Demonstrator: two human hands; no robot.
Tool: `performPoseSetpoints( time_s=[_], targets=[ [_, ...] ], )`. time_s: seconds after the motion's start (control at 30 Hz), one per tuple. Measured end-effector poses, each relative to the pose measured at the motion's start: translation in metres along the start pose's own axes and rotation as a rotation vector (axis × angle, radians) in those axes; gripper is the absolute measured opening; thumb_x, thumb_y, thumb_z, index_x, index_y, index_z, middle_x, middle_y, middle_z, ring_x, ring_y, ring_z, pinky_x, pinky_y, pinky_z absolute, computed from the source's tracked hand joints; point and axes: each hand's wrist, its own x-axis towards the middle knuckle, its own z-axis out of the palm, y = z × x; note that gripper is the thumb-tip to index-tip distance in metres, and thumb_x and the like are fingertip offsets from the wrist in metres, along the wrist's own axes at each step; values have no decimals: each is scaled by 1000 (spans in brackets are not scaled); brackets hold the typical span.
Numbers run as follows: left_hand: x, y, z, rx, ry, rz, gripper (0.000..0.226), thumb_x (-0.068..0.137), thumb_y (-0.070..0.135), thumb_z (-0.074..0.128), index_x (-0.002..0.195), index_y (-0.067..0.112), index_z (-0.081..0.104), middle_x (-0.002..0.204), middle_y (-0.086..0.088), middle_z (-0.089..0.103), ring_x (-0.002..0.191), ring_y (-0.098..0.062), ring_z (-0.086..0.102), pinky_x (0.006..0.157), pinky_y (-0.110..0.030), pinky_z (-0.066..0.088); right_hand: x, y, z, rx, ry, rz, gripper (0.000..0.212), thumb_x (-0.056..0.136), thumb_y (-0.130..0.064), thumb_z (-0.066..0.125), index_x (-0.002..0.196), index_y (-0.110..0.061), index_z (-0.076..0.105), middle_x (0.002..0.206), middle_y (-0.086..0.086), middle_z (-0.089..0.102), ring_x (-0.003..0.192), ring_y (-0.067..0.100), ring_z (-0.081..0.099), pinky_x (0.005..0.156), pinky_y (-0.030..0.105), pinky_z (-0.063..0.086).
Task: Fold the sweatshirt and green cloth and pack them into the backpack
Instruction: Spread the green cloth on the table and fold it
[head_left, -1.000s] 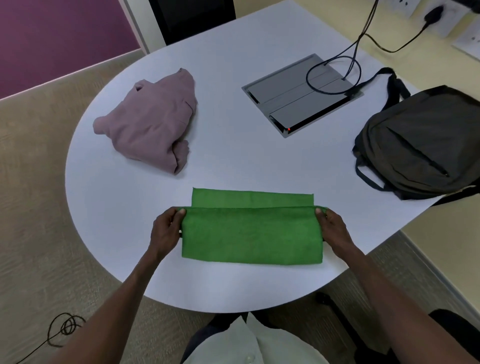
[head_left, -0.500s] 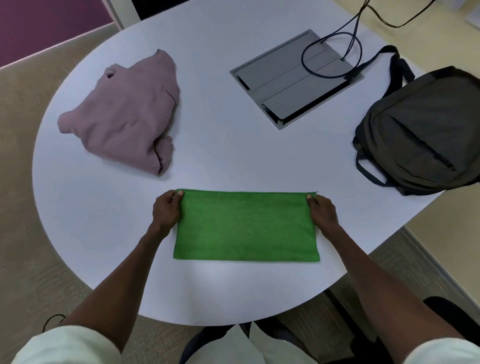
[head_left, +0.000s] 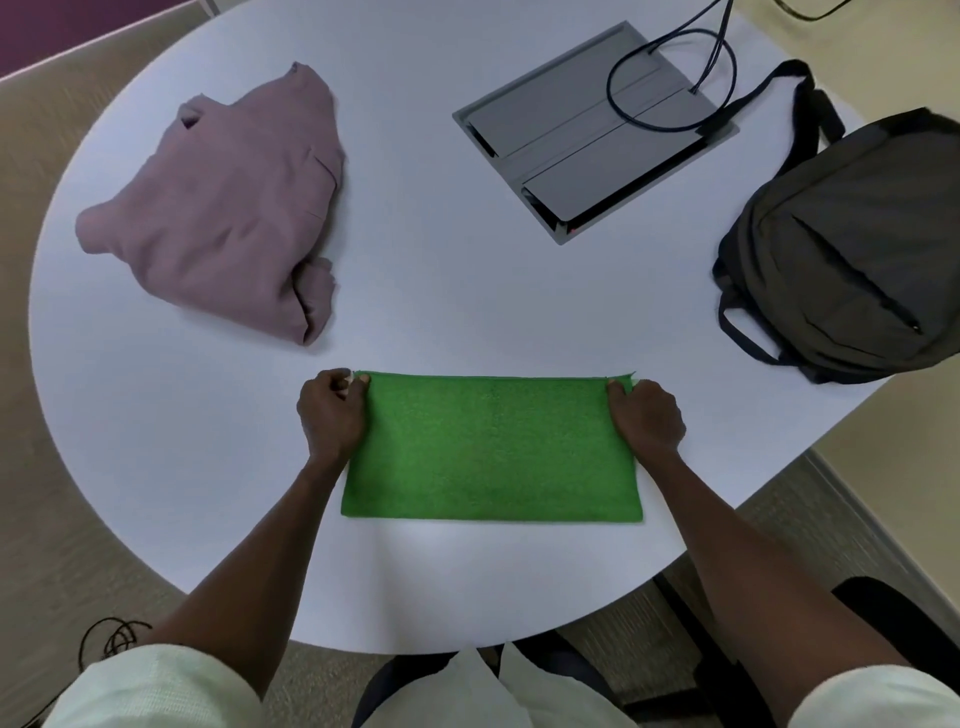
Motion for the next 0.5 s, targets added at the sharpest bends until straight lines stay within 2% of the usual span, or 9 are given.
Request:
performPoseSetpoints(
  time_s=[0.1,0.17,0.23,0.3,0.37,0.43,0.5],
  targets=[
    [-11,5,1,96,42,137,43,91,28,64,126,6,55,122,-14,55,113,-28,50,97,-38,42,-18,-4,-1,-60,184,-73,51,91,-48,55,117,-4,50,110,20,63,103,40,59,80,45,47],
    [-29,12,4,112,21,273,39,93,22,60,127,5,52,125,-13,52,116,-28,46,102,-38,39,-31,-5,6,-112,309,-246,50,87,-42,61,118,-4,50,110,20,59,104,39,54,78,46,46],
    [-51,16,15,114,-35,433,36,95,19,54,126,2,52,125,-15,54,118,-30,47,105,-37,37,-49,-9,20,-90,340,-451,54,86,-38,63,126,-4,50,119,20,57,112,39,52,87,48,47],
    [-75,15,31,112,-110,531,38,98,21,48,130,0,52,134,-17,54,127,-29,46,111,-35,35,-72,-13,41,-38,284,-655,60,90,-39,61,136,-4,46,138,20,51,128,36,47,104,51,42],
    [-97,11,46,103,-174,571,42,102,23,42,136,0,50,145,-16,48,137,-25,41,117,-37,31,-99,-15,62,-89,161,-809,67,93,-44,53,147,-8,37,156,17,33,145,32,30,118,49,27],
    [-117,2,60,81,-214,554,48,104,28,34,142,0,45,153,-14,40,144,-23,33,120,-40,27,-122,-15,83,-177,42,-901,68,97,-47,42,154,-13,26,164,14,14,152,28,12,122,50,15],
    [-130,-9,67,73,-251,469,55,104,34,28,148,2,36,160,-11,27,150,-20,21,121,-47,23,-133,-9,102,-251,2,-942,65,100,-47,36,155,-16,24,166,13,6,153,27,5,121,56,17]
  ],
)
